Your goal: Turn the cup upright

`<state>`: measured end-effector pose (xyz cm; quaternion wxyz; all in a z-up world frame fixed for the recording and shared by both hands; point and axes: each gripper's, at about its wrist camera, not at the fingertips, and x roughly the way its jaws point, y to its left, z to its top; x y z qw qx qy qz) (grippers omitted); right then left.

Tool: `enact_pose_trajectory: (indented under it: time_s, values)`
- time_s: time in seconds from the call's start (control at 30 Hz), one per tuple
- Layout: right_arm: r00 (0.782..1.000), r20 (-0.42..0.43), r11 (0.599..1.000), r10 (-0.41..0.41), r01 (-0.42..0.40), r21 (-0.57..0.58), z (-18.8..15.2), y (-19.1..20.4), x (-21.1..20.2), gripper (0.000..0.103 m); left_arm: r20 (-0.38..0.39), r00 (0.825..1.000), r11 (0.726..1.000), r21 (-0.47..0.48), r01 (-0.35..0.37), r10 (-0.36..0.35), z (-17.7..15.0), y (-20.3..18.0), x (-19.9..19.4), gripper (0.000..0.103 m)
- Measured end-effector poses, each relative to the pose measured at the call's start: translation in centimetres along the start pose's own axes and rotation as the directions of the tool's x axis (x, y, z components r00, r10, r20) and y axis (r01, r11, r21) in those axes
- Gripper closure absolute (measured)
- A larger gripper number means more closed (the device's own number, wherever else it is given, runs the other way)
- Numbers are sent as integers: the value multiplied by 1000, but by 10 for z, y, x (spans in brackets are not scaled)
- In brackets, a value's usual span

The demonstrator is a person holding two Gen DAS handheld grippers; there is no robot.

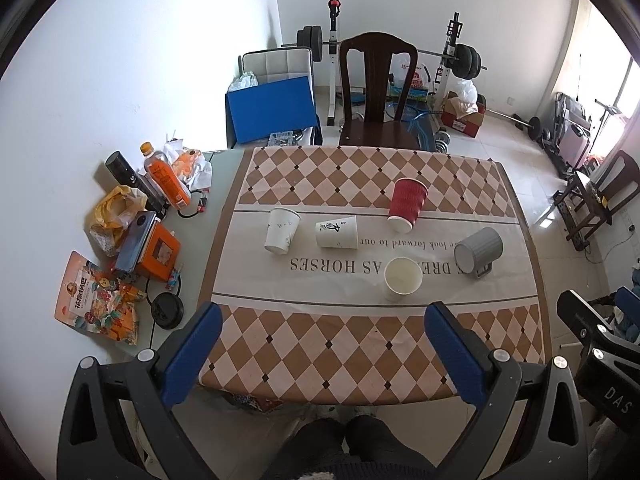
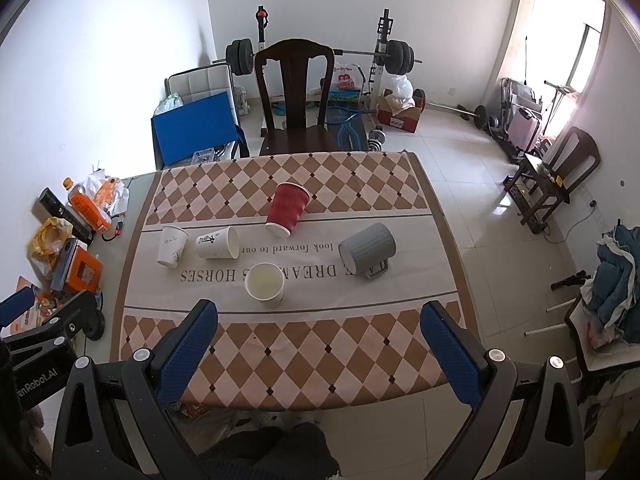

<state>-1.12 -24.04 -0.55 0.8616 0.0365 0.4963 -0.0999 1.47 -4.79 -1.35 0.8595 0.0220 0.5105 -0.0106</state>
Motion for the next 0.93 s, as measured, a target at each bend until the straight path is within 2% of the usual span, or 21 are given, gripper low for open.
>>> enact_pose_trajectory:
  time_s: [0.93]
  values:
    - [1000,8,1000,12,-12,-10,15,3,-7,1,0,1000,1000,-3,-1,1,8,1,-4,0]
